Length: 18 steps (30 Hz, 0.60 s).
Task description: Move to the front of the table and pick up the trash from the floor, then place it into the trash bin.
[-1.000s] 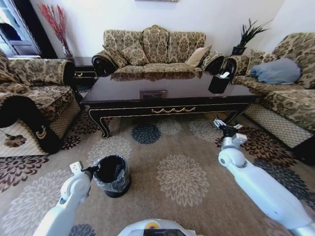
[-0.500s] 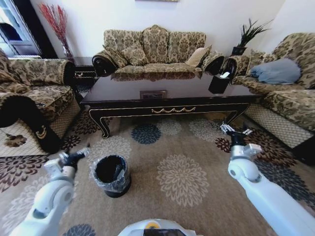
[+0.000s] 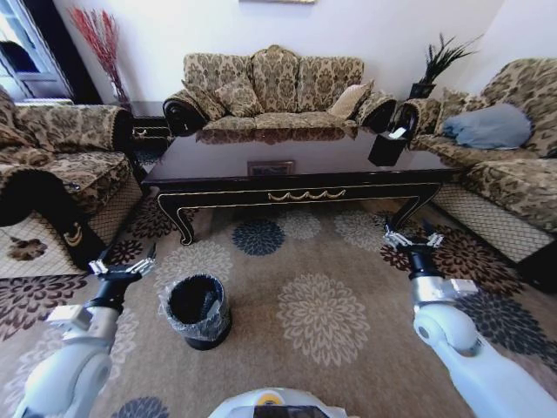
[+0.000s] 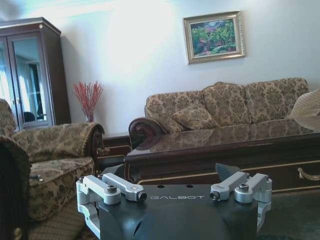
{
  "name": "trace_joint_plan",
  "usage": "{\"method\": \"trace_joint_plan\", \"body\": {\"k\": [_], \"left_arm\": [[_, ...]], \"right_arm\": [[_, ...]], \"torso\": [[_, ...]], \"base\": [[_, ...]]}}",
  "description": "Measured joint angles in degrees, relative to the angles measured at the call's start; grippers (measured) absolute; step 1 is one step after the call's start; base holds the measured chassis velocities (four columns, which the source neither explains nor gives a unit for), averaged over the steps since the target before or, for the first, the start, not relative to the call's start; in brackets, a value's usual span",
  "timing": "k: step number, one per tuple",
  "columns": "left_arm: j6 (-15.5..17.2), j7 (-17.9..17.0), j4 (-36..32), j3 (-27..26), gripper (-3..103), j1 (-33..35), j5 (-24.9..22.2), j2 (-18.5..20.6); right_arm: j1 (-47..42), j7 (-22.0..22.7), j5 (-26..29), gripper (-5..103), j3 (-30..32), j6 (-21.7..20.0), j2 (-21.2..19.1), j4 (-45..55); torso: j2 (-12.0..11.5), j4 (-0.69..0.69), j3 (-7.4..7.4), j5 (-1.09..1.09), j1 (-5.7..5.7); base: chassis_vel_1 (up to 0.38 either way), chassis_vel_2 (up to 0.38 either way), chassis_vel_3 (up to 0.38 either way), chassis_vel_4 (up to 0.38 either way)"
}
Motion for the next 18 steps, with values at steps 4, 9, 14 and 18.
{"method": "trace_joint_plan", "body": {"k": [4, 9, 14, 18], "left_arm": [[0.65, 0.72, -1.16, -0.31, 100, 2.60, 0.60, -1.61], [0.15, 1.05, -0.25, -0.86, 100, 4.47, 4.47, -2.06], [0.15, 0.69, 0.65, -0.77, 100, 4.74, 4.87, -2.13], [0.21, 0.34, 0.78, -0.32, 100, 4.51, 4.84, -2.32]], "right_arm": [[-1.62, -0.59, -0.47, 100, 0.76, -0.06, 0.91, 1.14], [-2.49, -0.63, -0.89, 100, 2.00, -0.09, 1.02, 1.11], [-2.91, -0.50, -0.98, 100, 2.57, -0.11, 0.75, 0.94], [-3.06, -0.40, -1.52, 100, 2.15, -0.12, 0.77, 0.65]], "torso": [[0.00, 0.00, 0.00, 0.01, 0.00], [0.00, 0.00, 0.01, 0.00, 0.01], [0.00, 0.00, 0.01, 0.00, 0.01], [0.00, -0.01, 0.01, 0.01, 0.01]], "base": [[0.000, 0.000, 0.000, 0.000], [0.057, -0.046, -0.061, 0.061], [0.134, -0.151, -0.149, 0.166], [0.226, -0.220, -0.218, 0.250]]}}
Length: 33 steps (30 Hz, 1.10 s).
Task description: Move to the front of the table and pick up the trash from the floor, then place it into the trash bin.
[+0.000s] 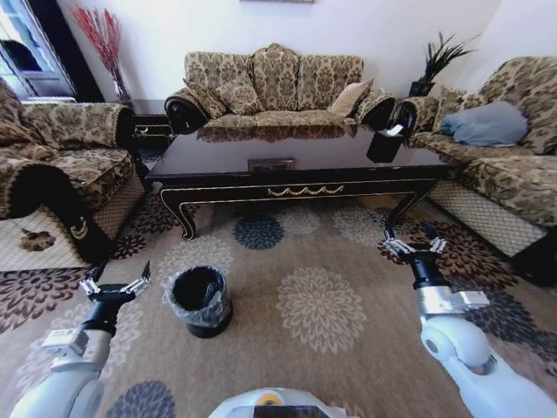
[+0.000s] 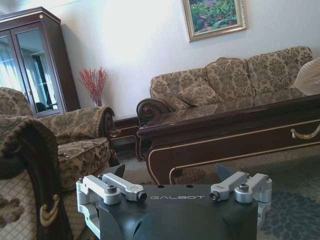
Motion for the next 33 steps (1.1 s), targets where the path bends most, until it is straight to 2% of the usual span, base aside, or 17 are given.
{"method": "trace_joint_plan", "body": {"k": [11, 13, 16, 33], "left_arm": [[0.54, -0.29, 0.84, 0.75, 100, -0.35, -0.76, -0.69], [0.54, -0.31, 0.83, 1.01, 100, -0.24, -0.73, -0.89], [0.54, -0.31, 0.80, 1.17, 100, -0.17, -0.69, -1.01], [0.07, -0.36, 0.30, 2.94, 100, 0.52, 1.29, -2.69]], "right_arm": [[-0.65, 0.20, -3.39, 100, -5.51, 0.23, 0.73, -1.64], [-0.45, 0.19, -3.53, 100, -6.06, 0.32, 0.73, -2.11], [-0.26, 0.20, -3.53, 100, -6.24, 0.45, 0.62, -2.51], [0.28, 0.01, -3.48, 100, -6.79, 1.41, 0.21, -4.22]], "torso": [[0.00, 0.00, 0.00, -0.03, 0.00], [0.01, 0.00, -0.01, 0.02, -0.01], [0.00, 0.00, 0.00, -0.03, 0.00], [0.01, 0.00, -0.01, 0.00, -0.02]], "base": [[0.309, -0.303, -0.304, 0.308], [0.367, -0.360, -0.363, 0.361], [0.364, -0.368, -0.367, 0.383], [0.356, -0.359, -0.360, 0.359]]}}
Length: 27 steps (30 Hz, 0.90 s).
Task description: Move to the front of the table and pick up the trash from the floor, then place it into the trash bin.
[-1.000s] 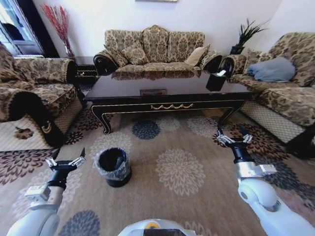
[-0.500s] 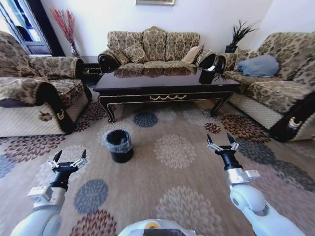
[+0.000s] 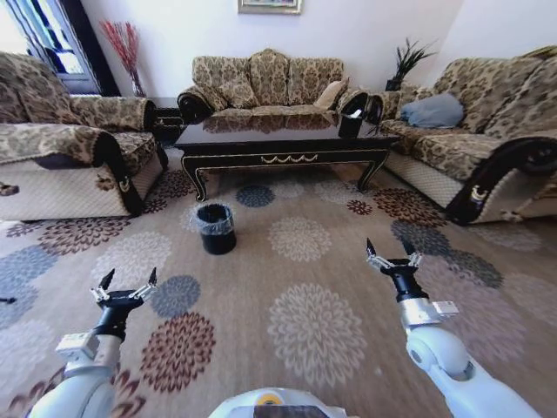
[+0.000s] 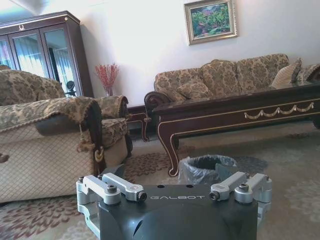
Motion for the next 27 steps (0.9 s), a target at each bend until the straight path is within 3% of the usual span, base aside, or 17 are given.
{"method": "trace_joint_plan", "body": {"k": [17, 19, 22, 23, 27], "left_arm": [[-0.63, -0.01, -0.23, 0.88, 100, 0.47, 1.34, -0.75], [-0.93, 0.00, -0.46, 1.26, 100, 0.66, 1.80, -0.97], [-1.04, 0.01, -0.48, 1.54, 100, 0.74, 2.14, -1.09], [-1.09, 0.01, -0.50, 1.69, 100, 0.78, 2.35, -1.18], [-1.21, 0.02, -0.77, 1.81, 100, 0.88, 2.58, -1.30]], "right_arm": [[-0.08, -0.89, -0.19, 100, -0.19, 2.46, 0.58, -1.12], [-0.21, -2.18, -0.74, 100, 0.09, 4.47, 0.86, -1.54], [-0.40, -2.57, -0.87, 100, 0.23, 5.02, 1.00, -1.55], [-0.53, -2.78, -0.90, 100, 0.40, 5.30, 1.10, -1.51], [-0.79, -3.28, -1.11, 100, 0.64, 5.81, 1.27, -1.50]], "torso": [[-0.01, 0.00, 0.02, -0.02, 0.02], [0.00, 0.00, -0.01, 0.07, -0.01], [0.00, 0.00, -0.02, 0.02, -0.02], [0.01, 0.00, -0.02, -0.06, -0.02], [0.00, -0.01, 0.01, 0.03, 0.00]], "base": [[0.323, -0.375, -0.329, 0.376], [0.192, -0.405, -0.209, 0.391], [0.167, -0.357, -0.151, 0.360], [0.077, -0.282, -0.095, 0.194], [0.006, -0.044, -0.027, -0.010]]}}
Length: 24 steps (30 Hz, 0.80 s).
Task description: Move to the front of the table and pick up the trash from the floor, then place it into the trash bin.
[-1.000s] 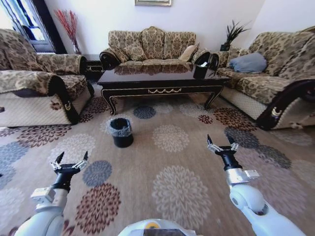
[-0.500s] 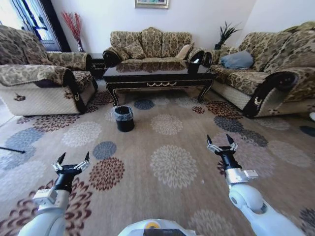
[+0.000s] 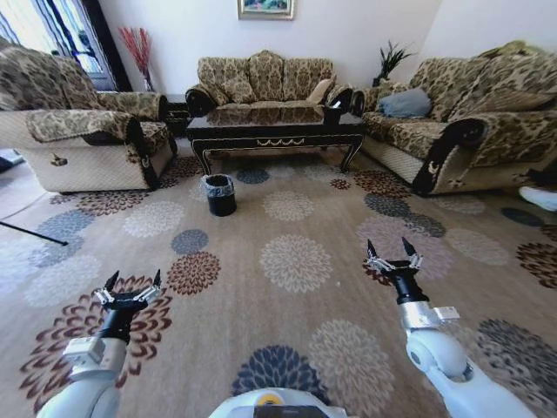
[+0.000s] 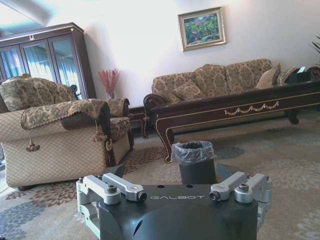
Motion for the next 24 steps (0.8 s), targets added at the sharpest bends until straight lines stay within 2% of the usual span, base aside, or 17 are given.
{"method": "trace_joint_plan", "body": {"k": [1, 5, 7, 13, 21, 24], "left_arm": [[0.00, 0.00, -0.01, 0.00, 100, 0.02, 0.00, -0.04], [-0.02, 0.00, -0.12, -0.01, 100, 0.06, 0.03, -0.10], [0.11, -0.24, -0.20, 0.06, 100, 0.14, 0.03, -0.15], [2.40, -4.07, -0.57, 0.74, 100, 0.01, -1.33, -0.08], [3.01, -4.31, -0.50, 0.58, 100, -0.88, -1.81, 0.35], [2.28, -2.83, -0.29, 0.57, 100, -0.97, -2.06, 0.35]], "right_arm": [[-0.07, -0.16, -0.16, 100, 0.17, 0.21, 0.03, -0.04], [-0.14, -0.27, -0.34, 100, 0.27, 0.42, 0.19, -0.11], [-0.14, -0.30, -0.49, 100, 0.27, 0.50, 0.27, -0.16], [-0.14, 0.58, -0.55, 100, 0.05, -0.23, 0.35, -0.10], [-0.36, 3.31, -0.66, 100, 2.04, -3.71, 0.02, 0.99], [-0.59, 3.39, -0.38, 100, 2.73, -4.17, -0.03, 1.43]], "torso": [[-0.01, 0.00, 0.02, -0.07, 0.03], [-0.01, 0.03, 0.03, -0.02, 0.04], [-0.01, 0.03, 0.01, -0.06, 0.04], [-0.01, 0.01, 0.00, -0.03, 0.02], [-0.01, 0.01, 0.00, -0.04, 0.02], [-0.01, 0.02, 0.00, -0.04, 0.02]], "base": [[-0.039, 0.081, 0.038, -0.072], [-0.035, 0.078, 0.062, -0.060], [0.002, 0.029, 0.028, -0.012], [0.000, 0.000, 0.000, 0.000], [0.000, 0.000, 0.000, 0.000], [0.000, 0.000, 0.000, 0.000]]}}
